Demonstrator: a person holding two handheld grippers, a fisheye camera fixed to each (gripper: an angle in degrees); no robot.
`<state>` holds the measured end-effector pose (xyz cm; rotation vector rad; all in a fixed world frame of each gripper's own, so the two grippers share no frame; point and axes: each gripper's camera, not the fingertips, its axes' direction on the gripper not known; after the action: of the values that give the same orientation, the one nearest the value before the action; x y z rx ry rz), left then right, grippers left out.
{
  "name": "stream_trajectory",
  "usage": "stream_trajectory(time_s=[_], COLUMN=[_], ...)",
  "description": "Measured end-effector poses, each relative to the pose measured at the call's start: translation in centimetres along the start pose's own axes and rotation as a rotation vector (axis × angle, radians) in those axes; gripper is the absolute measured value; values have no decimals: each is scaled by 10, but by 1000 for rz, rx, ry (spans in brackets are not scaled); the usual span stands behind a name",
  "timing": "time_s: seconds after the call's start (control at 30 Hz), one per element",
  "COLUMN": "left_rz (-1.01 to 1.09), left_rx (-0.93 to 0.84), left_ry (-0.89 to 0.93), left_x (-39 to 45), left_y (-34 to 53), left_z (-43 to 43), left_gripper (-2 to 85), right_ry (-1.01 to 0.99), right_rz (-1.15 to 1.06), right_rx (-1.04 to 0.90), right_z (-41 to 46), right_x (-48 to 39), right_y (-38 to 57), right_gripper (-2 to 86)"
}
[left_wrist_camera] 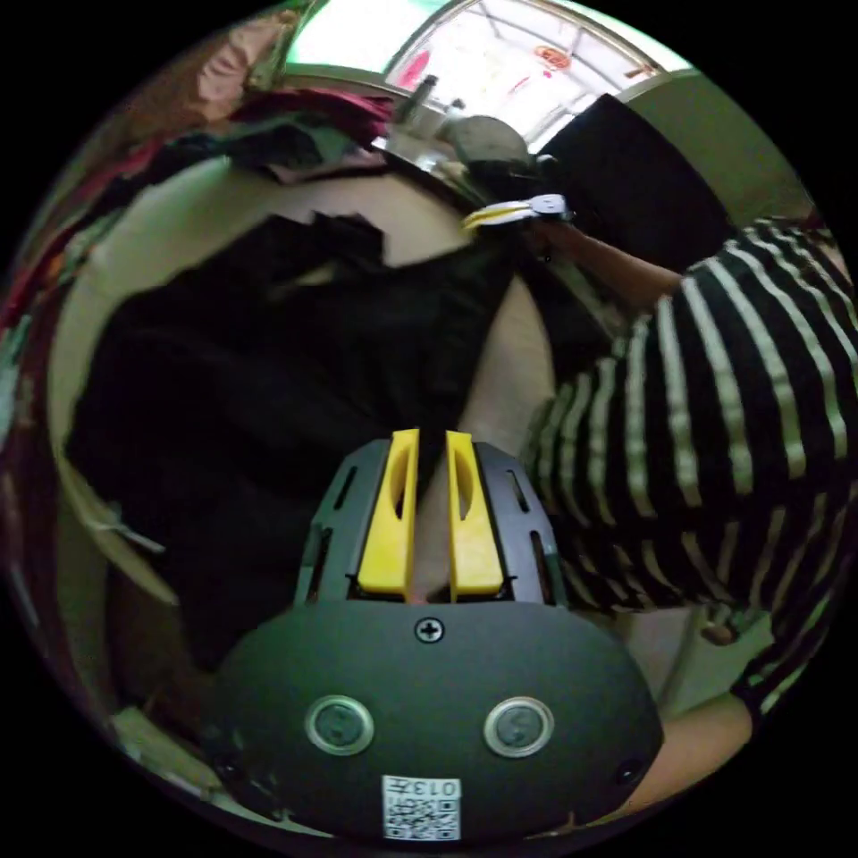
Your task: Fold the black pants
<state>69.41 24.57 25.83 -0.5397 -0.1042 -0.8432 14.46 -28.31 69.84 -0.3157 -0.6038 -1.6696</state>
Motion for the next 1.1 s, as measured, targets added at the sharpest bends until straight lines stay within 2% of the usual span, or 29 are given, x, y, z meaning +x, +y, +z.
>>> stream_trajectory(time_s=[0.07,0.17,0.3,0.37,0.43,0.53,0.57,0.73,0.77,0.8,0.87,0.93,0.97,1.1], left_rz=[-140,-344,-383,-392,-405,-394,-395,-433,-441,-438,-424,-431,-426,-484], left_rx=[33,65,3,-32,-83,-114,-122,-40,-34,-44,-77,-120,-100,98], left_ry=[-174,-344,-474,-473,-452,-462,-465,-338,-325,-331,-369,-504,-530,-539], left_x=[-37,-89,-113,-117,-117,-105,-101,-93,-91,-86,-78,-69,-63,-54], left_y=[-20,-53,-103,-118,-128,-133,-133,-125,-126,-130,-137,-140,-140,-137], left_z=[-5,-4,22,39,55,68,71,69,68,68,68,65,58,11], left_gripper=[65,71,69,64,61,56,54,32,26,21,16,11,14,49], right_ry=[-17,-42,-27,-38,-13,134,129,-102,-91,-65,112,358,385,173], right_rz=[-77,-143,-205,-275,-345,-359,-342,-180,-155,-150,-152,-77,-26,8], right_rx=[1,-61,-155,-309,-323,-193,-126,111,145,147,149,199,209,37], right_z=[20,48,72,90,80,29,4,-70,-78,-82,-94,-105,-110,-90], right_x=[-9,-19,-26,-26,-23,0,15,95,110,114,118,120,125,141], right_y=[-54,-110,-149,-158,-161,-161,-158,-129,-122,-119,-114,-110,-107,-97], right_gripper=[103,121,105,34,23,15,13,9,8,8,7,9,12,52])
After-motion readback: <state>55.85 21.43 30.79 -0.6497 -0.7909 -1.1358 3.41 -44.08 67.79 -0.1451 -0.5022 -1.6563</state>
